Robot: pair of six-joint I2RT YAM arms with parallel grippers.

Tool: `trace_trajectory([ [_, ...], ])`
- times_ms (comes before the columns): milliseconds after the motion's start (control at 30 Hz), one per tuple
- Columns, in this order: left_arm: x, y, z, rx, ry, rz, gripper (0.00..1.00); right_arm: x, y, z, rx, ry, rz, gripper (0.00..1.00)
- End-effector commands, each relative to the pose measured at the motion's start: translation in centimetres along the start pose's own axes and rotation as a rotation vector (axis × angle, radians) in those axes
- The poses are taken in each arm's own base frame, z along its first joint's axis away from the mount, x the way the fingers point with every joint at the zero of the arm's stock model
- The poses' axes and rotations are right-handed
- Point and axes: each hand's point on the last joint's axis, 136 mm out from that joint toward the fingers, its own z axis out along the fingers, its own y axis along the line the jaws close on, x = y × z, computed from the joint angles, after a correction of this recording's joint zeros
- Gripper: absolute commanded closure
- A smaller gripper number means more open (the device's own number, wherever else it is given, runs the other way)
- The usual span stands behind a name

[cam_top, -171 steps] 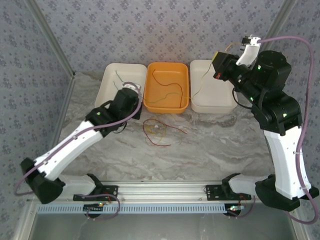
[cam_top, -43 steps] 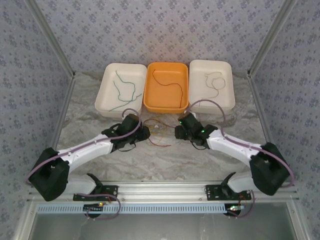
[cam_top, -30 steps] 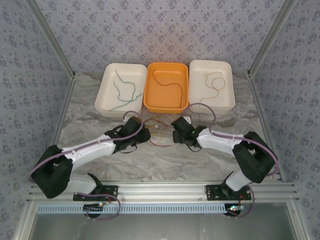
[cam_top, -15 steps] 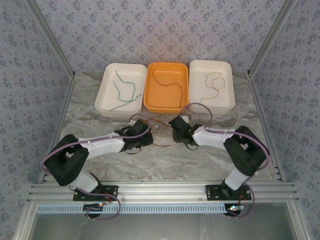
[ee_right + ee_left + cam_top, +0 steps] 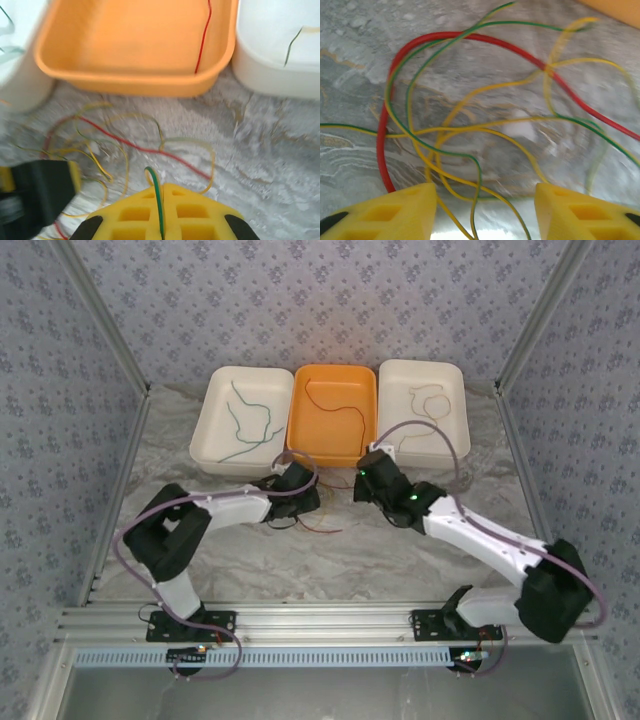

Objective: Untangle the cables

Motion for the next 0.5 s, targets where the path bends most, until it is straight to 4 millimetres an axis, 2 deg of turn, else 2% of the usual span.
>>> trace_trajectory([
  [0, -0.4, 1.1, 1.6, -0.074, -0.006, 0.006, 0.70, -2.5, -1.9, -3.1, 0.034, -0.036, 0.001, 1.00],
  [33, -0.3, 1.5, 1.8, -0.099, -0.007, 0.005, 0.87, -3.7, -2.4, -4.2, 0.029, -0.063, 0.020, 1.00],
  [67, -0.3, 2.1, 1.8, -0.122, -0.020, 0.000, 1.00, -4.8, -2.8, -5.1, 0.022, -0.084, 0.040, 1.00],
  [233, -1.3, 4.9, -0.4, -0.201, -0.108, -0.005, 1.00, -11.2, -5.2, -10.2, 0.003, -0.228, 0.133, 1.00],
  [267, -1.5, 5.7, -0.9, -0.215, -0.121, -0.006, 1.00, -13.1, -5.6, -11.7, -0.001, -0.273, 0.151, 1.00],
  [433, -2.7, 9.1, -4.0, -0.265, -0.170, -0.014, 1.00, -17.5, -7.5, -15.3, 0.033, -0.386, 0.201, 1.00],
  [467, -3.0, 9.7, -4.7, -0.273, -0.183, -0.015, 1.00, -17.6, -8.1, -15.7, 0.051, -0.384, 0.210, 1.00],
])
